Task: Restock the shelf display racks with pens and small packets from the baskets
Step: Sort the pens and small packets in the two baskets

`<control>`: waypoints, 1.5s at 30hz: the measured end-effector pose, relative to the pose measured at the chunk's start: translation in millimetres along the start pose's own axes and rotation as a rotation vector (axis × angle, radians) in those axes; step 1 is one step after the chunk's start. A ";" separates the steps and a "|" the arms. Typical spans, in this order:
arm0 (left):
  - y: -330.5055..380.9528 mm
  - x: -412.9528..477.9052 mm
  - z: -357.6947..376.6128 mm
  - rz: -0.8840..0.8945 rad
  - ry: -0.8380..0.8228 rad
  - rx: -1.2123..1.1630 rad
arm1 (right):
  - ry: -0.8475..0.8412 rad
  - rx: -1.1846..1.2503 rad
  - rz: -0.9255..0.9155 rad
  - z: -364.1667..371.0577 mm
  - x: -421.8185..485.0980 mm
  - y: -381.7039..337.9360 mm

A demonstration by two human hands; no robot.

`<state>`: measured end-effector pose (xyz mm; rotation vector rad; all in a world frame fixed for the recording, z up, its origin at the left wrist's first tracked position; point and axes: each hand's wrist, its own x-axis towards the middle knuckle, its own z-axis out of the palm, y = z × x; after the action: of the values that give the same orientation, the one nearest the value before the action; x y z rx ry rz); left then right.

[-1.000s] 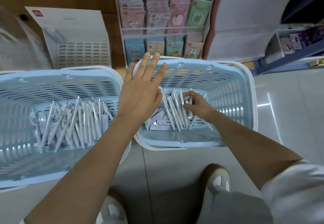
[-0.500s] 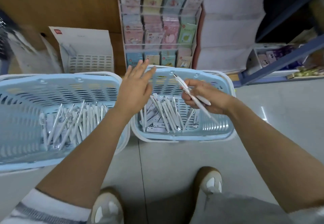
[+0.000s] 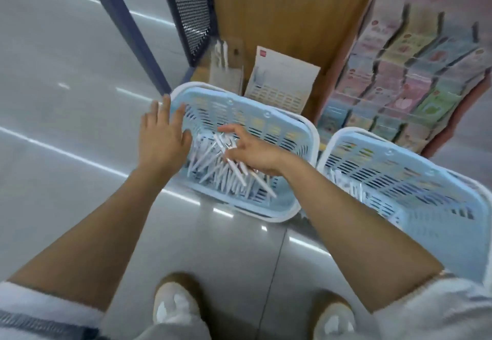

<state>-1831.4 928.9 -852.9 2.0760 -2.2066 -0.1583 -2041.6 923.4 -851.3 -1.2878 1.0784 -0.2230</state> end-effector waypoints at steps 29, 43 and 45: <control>18.6 49.3 88.1 0.081 -1.015 -0.306 | 0.657 0.051 0.670 9.4 54.8 100.5; -44.3 34.9 22.7 0.400 0.010 -0.060 | 0.251 -0.548 -0.167 61.9 107.4 54.9; -51.3 28.6 26.1 0.430 -0.043 -0.029 | 0.128 -0.749 -0.022 60.8 111.2 64.2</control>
<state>-1786.4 897.3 -886.2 1.5467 -2.5933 -0.1949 -1964.5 910.0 -969.9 -1.9704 1.3153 0.1025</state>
